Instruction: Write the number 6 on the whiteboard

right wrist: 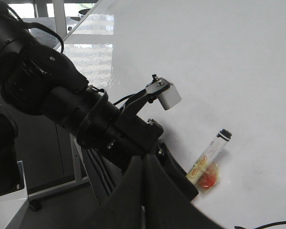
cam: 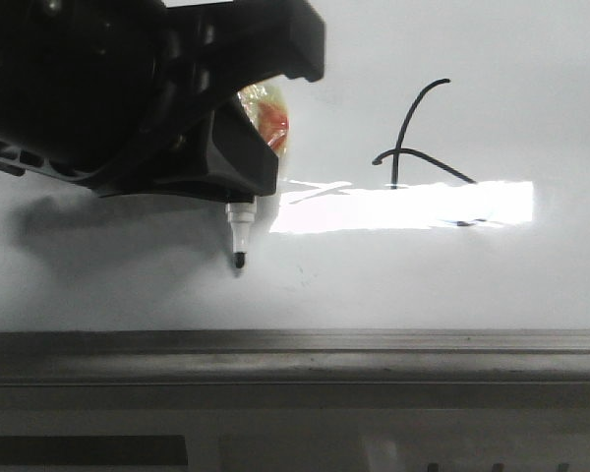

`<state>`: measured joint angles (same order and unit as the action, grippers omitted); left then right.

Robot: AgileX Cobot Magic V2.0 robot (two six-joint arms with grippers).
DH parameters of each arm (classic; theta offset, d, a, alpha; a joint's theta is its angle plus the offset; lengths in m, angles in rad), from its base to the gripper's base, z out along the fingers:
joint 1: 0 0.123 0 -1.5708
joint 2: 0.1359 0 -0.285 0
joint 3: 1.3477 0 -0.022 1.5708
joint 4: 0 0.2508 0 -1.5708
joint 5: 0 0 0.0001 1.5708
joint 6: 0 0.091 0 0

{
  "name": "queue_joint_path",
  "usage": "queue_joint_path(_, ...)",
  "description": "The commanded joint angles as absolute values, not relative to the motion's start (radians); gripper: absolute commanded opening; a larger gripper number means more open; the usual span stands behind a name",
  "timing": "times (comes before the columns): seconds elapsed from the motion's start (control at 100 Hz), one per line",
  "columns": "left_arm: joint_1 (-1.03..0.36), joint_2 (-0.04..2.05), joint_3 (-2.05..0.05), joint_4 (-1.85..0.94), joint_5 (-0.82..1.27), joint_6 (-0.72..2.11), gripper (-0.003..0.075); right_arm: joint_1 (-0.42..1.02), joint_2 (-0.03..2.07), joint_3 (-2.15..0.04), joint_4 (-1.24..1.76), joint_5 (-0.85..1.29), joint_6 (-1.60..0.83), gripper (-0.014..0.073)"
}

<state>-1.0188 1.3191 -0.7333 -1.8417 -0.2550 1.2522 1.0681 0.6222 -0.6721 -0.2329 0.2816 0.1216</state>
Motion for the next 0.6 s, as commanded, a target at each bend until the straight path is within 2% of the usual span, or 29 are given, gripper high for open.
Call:
queue_joint_path(0.0,-0.984,1.318,-0.757,-1.869,-0.325,1.248,-0.002,1.059,0.617,-0.705,-0.234,0.207,0.114,-0.0064)
queue_joint_path(0.59,-0.937,1.318,-0.751,-1.867,-0.292,1.248,-0.002,1.059,0.617,-0.705,-0.234,0.207,0.114,-0.0064)
